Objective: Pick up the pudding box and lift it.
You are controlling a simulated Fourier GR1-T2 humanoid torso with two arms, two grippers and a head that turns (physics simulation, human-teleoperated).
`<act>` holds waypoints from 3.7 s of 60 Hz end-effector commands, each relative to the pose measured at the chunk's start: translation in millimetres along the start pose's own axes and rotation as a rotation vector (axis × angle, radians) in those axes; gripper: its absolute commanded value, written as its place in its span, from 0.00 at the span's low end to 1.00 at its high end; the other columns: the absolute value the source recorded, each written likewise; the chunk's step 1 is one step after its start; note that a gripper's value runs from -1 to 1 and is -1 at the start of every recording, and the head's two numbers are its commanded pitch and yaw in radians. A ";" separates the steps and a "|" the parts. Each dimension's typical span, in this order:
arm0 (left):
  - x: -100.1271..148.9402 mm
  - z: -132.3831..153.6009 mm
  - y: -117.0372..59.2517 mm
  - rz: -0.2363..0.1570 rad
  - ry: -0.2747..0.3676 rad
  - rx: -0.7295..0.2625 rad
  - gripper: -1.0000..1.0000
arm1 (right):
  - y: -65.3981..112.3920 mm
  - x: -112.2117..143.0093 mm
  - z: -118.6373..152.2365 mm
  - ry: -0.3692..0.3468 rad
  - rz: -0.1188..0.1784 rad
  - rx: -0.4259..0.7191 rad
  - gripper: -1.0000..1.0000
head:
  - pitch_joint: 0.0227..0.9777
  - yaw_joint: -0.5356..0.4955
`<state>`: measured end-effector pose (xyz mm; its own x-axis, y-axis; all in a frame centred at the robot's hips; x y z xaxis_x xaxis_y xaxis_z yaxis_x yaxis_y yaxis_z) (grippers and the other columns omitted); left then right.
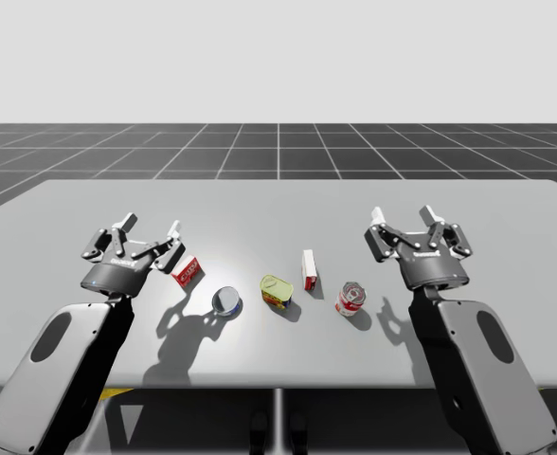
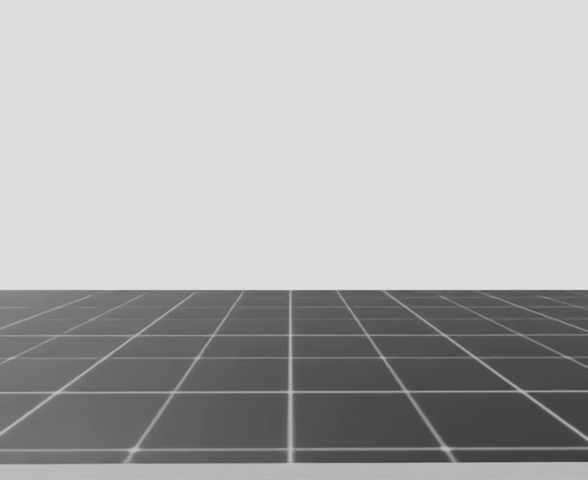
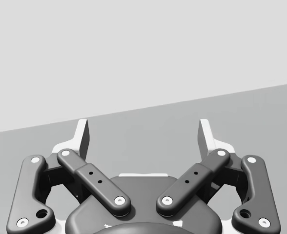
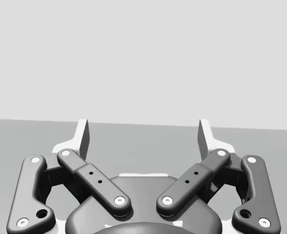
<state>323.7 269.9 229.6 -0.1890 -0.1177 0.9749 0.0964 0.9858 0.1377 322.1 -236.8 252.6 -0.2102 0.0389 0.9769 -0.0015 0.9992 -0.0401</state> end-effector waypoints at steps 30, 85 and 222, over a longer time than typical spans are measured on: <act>0.0 0.3 0.3 -0.003 -0.002 -0.001 0.00 | -7.6 4.9 0.4 0.032 -0.062 0.011 0.00 | 0.21 0.52; 2.6 2.2 -2.3 -0.020 -0.016 -0.022 0.00 | -3.7 0.7 -2.1 0.049 -0.028 0.000 0.00 | 0.74 0.38; 3.6 4.5 -9.0 -0.026 -0.007 -0.035 0.00 | 152.2 -90.4 118.9 0.441 -0.034 0.088 0.00 | 0.78 0.40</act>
<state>317.7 260.8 230.9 -0.1982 -0.1430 0.9697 0.1258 0.9774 0.1698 212.7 -89.6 144.4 0.2118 0.0046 0.9773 -0.1031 0.9945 0.0177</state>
